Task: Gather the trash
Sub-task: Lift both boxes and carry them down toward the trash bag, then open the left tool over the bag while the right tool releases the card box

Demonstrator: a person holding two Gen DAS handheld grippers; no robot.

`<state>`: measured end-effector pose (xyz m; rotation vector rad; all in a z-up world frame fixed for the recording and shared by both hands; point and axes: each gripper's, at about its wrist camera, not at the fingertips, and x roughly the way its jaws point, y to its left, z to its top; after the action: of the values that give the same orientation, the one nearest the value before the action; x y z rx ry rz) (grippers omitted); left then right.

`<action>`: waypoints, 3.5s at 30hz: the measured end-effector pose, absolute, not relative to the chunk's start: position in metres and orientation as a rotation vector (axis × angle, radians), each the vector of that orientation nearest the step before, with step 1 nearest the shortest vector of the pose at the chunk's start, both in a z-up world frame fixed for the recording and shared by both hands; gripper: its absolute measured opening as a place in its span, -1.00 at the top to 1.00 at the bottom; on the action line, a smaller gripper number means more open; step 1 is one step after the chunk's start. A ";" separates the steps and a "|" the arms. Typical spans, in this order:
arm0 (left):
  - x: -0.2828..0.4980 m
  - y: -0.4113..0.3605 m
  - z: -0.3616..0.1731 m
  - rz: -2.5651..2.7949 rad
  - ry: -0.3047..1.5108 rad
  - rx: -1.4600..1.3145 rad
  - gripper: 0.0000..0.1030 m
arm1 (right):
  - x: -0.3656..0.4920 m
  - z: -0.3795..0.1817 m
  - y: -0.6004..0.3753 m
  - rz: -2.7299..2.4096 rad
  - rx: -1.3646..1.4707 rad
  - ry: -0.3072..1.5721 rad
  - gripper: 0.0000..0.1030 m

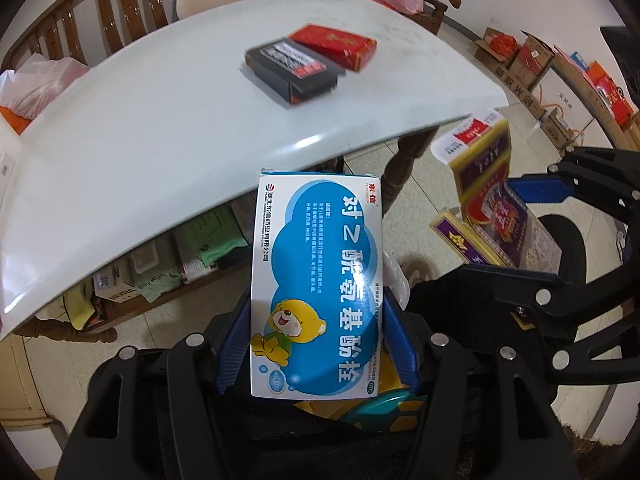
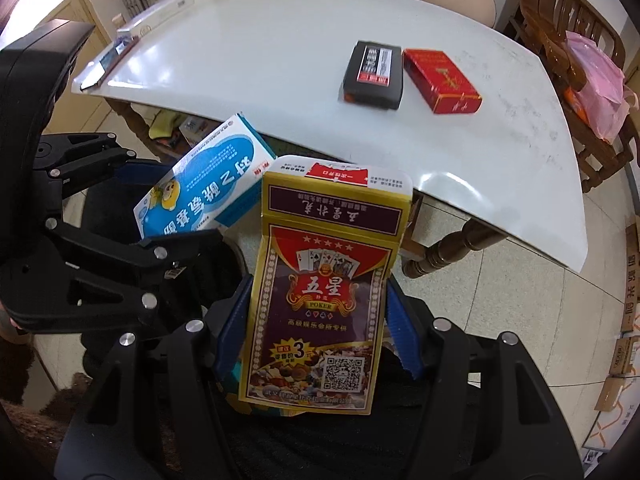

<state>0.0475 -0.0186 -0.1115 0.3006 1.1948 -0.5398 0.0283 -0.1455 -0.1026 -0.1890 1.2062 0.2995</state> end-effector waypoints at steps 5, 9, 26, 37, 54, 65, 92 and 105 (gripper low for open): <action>0.044 -0.021 -0.134 -0.541 1.218 0.323 -0.16 | 0.030 -0.125 -0.147 0.286 -0.173 1.233 -0.19; 0.044 -0.025 -0.152 -0.527 1.237 0.327 -0.16 | 0.034 -0.143 -0.149 0.276 -0.155 1.256 -0.19; 0.070 -0.039 -0.237 -0.459 1.354 0.305 -0.16 | 0.052 -0.229 -0.161 0.213 -0.115 1.318 -0.19; 0.097 -0.049 -0.298 -0.429 1.476 0.220 -0.16 | 0.067 -0.290 -0.170 0.191 -0.096 1.395 -0.19; 0.127 -0.048 -0.376 -0.381 1.648 0.135 -0.16 | 0.095 -0.377 -0.171 0.199 -0.036 1.572 -0.19; 0.136 -0.061 -0.410 -0.385 1.717 0.151 -0.16 | 0.108 -0.412 -0.169 0.217 -0.004 1.640 -0.19; 0.145 -0.064 -0.423 -0.363 1.727 0.170 -0.38 | 0.116 -0.416 -0.174 0.211 0.030 1.631 -0.51; 0.140 -0.067 -0.401 -0.357 1.678 0.208 -0.40 | 0.107 -0.410 -0.179 0.173 0.006 1.609 -0.51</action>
<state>0.1399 -0.0667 -0.4014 0.2081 1.6777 -0.3573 0.1075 -0.1788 -0.4099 0.0061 1.6086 0.1728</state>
